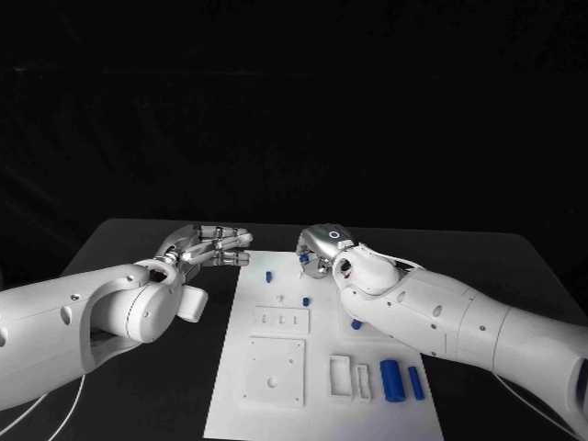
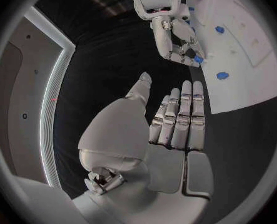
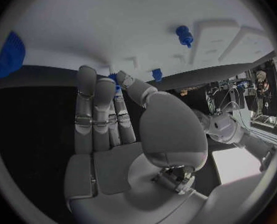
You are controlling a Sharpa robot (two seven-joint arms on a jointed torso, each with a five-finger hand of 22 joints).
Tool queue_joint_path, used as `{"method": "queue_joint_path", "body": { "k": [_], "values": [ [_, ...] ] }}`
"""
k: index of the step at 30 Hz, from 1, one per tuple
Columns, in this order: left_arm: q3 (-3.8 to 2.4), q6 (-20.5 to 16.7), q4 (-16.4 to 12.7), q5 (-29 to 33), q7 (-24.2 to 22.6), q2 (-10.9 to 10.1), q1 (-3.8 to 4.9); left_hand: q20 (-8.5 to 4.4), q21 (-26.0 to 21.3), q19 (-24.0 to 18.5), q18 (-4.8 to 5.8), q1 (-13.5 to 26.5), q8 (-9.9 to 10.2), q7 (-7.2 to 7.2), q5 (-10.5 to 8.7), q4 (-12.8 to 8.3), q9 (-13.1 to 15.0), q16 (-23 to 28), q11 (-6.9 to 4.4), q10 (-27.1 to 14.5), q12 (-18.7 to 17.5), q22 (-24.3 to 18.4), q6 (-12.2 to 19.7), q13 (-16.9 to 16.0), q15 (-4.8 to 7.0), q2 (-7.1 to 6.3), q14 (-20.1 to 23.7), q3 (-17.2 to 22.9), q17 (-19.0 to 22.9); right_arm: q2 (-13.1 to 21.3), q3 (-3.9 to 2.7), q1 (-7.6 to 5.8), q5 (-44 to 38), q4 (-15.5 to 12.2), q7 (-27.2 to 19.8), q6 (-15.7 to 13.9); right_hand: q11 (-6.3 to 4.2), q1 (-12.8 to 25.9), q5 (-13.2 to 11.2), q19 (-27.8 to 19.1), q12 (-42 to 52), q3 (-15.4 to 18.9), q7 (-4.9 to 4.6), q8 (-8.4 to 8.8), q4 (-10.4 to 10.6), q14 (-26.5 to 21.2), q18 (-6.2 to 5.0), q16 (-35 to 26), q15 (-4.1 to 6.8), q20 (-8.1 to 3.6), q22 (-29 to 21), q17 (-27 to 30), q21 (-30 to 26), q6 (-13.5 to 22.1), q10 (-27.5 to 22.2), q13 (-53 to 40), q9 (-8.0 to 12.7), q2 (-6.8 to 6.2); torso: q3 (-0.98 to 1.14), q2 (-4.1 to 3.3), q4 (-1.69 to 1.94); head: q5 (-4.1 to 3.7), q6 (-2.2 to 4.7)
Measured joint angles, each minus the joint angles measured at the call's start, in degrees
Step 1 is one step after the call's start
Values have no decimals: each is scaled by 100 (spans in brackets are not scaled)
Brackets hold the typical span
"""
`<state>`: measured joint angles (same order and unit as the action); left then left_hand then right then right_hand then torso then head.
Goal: Assemble the parts on the task board
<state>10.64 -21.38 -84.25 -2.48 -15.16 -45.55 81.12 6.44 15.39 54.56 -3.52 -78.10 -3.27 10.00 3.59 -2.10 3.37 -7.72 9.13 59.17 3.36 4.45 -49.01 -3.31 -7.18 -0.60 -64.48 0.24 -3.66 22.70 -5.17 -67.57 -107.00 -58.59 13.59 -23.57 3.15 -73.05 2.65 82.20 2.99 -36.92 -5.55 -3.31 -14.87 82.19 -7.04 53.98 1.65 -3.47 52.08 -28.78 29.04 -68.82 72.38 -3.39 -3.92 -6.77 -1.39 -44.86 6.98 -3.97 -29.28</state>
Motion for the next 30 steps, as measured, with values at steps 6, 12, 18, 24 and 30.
{"method": "queue_joint_path", "body": {
  "k": [6,12,18,24,30],
  "values": [
    [0,0,-5,-2,4,-2,0,0,0,0,0,0,0,0,0,0,0,0,0,0,0,0,0,0,0,0,0,0,0,-32,15,0,-8,78,0,43,0,-5,0,0,-11,0,0,0,0,0,0,0,0,0,26,8,-23,0,0,0,1,5,-2,-1,12,-2,-24],
    [0,1,-12,-3,9,-8,0,0,0,0,0,0,0,0,0,0,0,0,0,0,0,0,0,0,0,0,0,0,0,-55,29,-6,-37,124,1,77,0,-5,-2,-1,12,1,-1,0,0,0,0,0,0,1,27,7,-23,1,-1,0,2,5,-3,-1,11,19,-35],
    [-1,1,-16,-5,13,-10,0,0,0,0,0,0,0,0,0,-19,0,0,0,0,0,0,0,0,0,0,0,19,1,-80,46,-12,-62,156,0,101,0,-5,24,12,12,1,-9,0,0,0,0,0,0,14,64,7,-67,9,-1,1,2,5,-3,-1,7,27,-44],
    [-1,2,-17,-6,16,-6,1,0,0,0,0,0,0,0,0,-19,0,0,0,0,0,0,0,1,0,0,0,19,1,-115,74,-12,-64,215,-11,113,71,13,55,44,75,156,-61,0,89,0,2,-100,0,45,52,54,-217,230,-283,-11,13,-12,-4,-3,7,42,-37],
    [-1,2,-18,-7,20,-10,1,0,0,0,0,0,0,0,0,-19,0,0,0,0,0,0,0,0,0,0,0,19,1,-126,90,8,-19,299,-24,125,234,4,63,133,53,684,-107,-1,258,-16,-79,-276,-99,134,-163,141,-530,547,-942,0,26,-242,-7,-3,3,53,-38]
  ]
}}
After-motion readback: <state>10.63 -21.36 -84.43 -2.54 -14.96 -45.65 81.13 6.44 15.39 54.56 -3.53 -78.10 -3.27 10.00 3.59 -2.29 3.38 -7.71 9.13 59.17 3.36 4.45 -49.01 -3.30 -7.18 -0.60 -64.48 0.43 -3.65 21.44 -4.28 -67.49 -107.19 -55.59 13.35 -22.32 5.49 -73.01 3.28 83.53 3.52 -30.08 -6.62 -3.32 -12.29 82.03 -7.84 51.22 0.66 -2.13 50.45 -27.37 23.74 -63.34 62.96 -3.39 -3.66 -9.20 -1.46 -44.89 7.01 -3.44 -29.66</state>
